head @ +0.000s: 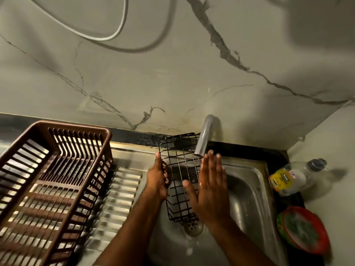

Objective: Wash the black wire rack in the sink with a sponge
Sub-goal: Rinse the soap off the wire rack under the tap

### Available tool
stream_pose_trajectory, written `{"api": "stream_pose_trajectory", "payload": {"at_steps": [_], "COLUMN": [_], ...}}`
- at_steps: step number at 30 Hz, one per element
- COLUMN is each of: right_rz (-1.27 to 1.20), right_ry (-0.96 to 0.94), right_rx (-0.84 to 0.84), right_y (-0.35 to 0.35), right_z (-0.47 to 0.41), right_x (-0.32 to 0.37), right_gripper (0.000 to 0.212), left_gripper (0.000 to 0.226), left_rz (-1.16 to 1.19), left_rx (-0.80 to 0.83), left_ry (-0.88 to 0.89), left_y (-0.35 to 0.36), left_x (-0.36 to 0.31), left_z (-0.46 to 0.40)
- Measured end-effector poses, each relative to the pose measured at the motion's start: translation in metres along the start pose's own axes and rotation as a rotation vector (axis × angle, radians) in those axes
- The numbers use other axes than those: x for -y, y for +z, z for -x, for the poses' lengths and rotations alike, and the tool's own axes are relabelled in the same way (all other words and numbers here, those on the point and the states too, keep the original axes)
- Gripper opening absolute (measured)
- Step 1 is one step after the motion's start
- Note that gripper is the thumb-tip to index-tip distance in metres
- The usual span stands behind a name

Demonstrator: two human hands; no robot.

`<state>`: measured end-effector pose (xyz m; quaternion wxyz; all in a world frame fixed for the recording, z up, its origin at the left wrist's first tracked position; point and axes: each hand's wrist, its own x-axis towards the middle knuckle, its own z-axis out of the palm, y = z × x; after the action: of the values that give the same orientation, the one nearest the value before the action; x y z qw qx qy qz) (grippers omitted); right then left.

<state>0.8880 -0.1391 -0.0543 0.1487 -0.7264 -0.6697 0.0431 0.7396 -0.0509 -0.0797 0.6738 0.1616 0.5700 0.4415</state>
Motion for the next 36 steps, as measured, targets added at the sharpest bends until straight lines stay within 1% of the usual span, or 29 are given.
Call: {"api": "stream_pose_trajectory", "payload": {"at_steps": [2,4,6,8,9,11,13,16,19,20,22,24,25,27,29,32,36], "right_rz": [-0.004,0.005,0.015,0.014,0.006,-0.003,0.015,0.022,0.018,0.012,-0.011,-0.013,-0.011,-0.010,0.013,0.017,-0.010], "right_ry": [0.069,0.087,0.001,-0.151,-0.217,-0.285,-0.268,-0.159,-0.076,-0.043,0.004,-0.032,-0.091,-0.235,-0.327,-0.286,-0.209], "right_rx": [-0.022,0.003,0.031,0.057,0.061,0.084,0.113,0.118,0.077,0.063,0.047,0.090,0.108,0.107,0.131,0.174,0.182], "right_y": [-0.013,-0.025,-0.029,-0.024,-0.017,-0.002,0.009,0.011,0.002,-0.002,-0.011,-0.015,-0.016,-0.013,-0.003,0.009,0.007], "right_z": [-0.026,-0.046,-0.050,-0.038,-0.027,0.000,0.022,0.023,-0.003,-0.013,-0.033,-0.044,-0.044,-0.034,-0.013,0.014,0.012], "right_x": [0.004,0.015,0.028,0.036,0.035,0.024,0.005,-0.013,-0.008,-0.003,0.009,0.024,0.030,0.037,0.030,0.008,0.002], "right_gripper": [0.093,0.098,0.096,0.092,0.090,0.087,0.085,0.085,0.088,0.089,0.090,0.093,0.093,0.093,0.091,0.085,0.082], "left_gripper": [0.048,0.053,0.063,0.072,0.069,0.051,0.044,0.045,0.048,0.048,0.053,0.069,0.070,0.059,0.056,0.050,0.049], "left_rz": [-0.018,-0.023,0.005,0.018,-0.003,-0.035,-0.030,0.005,0.031,0.000,0.010,0.020,0.023,0.032,0.059,0.065,0.060], "left_rx": [0.053,0.093,0.084,0.077,0.067,0.039,0.020,-0.001,-0.011,-0.003,0.021,0.000,-0.030,-0.058,-0.033,-0.049,-0.020], "left_ry": [-0.005,-0.029,-0.024,-0.010,0.002,0.034,0.033,0.039,0.035,0.039,0.027,0.001,0.002,0.008,-0.014,-0.003,-0.010], "left_y": [0.005,0.010,0.011,0.010,0.008,0.002,-0.006,-0.011,-0.010,-0.010,-0.012,-0.011,-0.011,-0.013,-0.020,-0.029,-0.026], "left_x": [0.006,0.009,0.012,0.009,0.005,-0.001,-0.005,-0.005,-0.005,-0.005,-0.001,0.001,0.000,-0.004,-0.010,-0.014,-0.010], "left_z": [0.003,0.006,0.004,0.001,-0.001,-0.004,-0.007,-0.008,-0.007,-0.007,-0.009,-0.008,-0.007,-0.009,-0.012,-0.011,-0.005]}}
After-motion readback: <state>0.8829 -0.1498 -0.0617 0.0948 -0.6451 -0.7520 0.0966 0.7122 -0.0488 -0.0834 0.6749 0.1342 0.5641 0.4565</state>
